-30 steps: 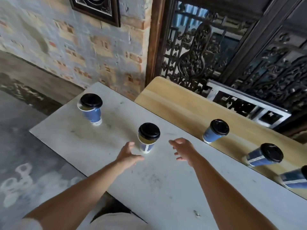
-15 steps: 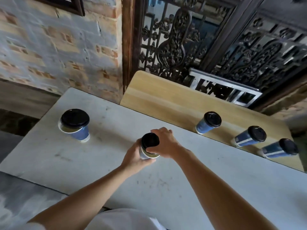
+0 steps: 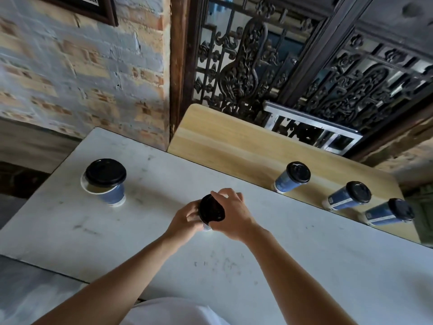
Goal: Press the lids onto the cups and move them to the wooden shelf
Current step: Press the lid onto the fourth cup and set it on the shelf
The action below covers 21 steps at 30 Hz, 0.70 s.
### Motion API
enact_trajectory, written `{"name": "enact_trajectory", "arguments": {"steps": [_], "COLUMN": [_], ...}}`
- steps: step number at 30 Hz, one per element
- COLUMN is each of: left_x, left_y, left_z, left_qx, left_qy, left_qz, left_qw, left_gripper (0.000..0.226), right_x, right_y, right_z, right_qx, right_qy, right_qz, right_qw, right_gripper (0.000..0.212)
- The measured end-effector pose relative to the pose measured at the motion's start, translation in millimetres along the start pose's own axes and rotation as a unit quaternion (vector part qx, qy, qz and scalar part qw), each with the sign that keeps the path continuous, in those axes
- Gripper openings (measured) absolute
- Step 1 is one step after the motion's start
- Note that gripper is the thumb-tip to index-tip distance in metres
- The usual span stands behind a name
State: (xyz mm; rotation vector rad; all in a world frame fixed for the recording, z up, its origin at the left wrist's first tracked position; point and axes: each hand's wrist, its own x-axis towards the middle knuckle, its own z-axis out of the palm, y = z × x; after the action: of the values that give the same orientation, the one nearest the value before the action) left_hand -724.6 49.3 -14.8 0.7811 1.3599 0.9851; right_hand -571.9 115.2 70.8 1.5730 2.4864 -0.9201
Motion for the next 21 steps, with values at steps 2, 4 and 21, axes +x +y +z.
{"name": "enact_trajectory", "arguments": {"steps": [2, 4, 21], "left_x": [-1, 3, 11], "left_y": [12, 21, 21], "left_z": [3, 9, 11], "left_qx": [-0.102, -0.113, -0.031], "left_qy": [0.004, 0.038, 0.097], "left_qz": [-0.056, -0.087, -0.041], "left_qw": [0.993, 0.989, 0.994], "left_gripper": [0.031, 0.024, 0.027], "right_x": [-1, 0, -2], "right_y": [5, 8, 7], "right_z": [4, 6, 47], "right_qx": [0.049, 0.131, 0.656], "right_qy": [0.021, 0.040, 0.135], "right_qz": [0.019, 0.046, 0.242], "right_qw": [0.998, 0.989, 0.702], "right_gripper": [0.085, 0.079, 0.027]}}
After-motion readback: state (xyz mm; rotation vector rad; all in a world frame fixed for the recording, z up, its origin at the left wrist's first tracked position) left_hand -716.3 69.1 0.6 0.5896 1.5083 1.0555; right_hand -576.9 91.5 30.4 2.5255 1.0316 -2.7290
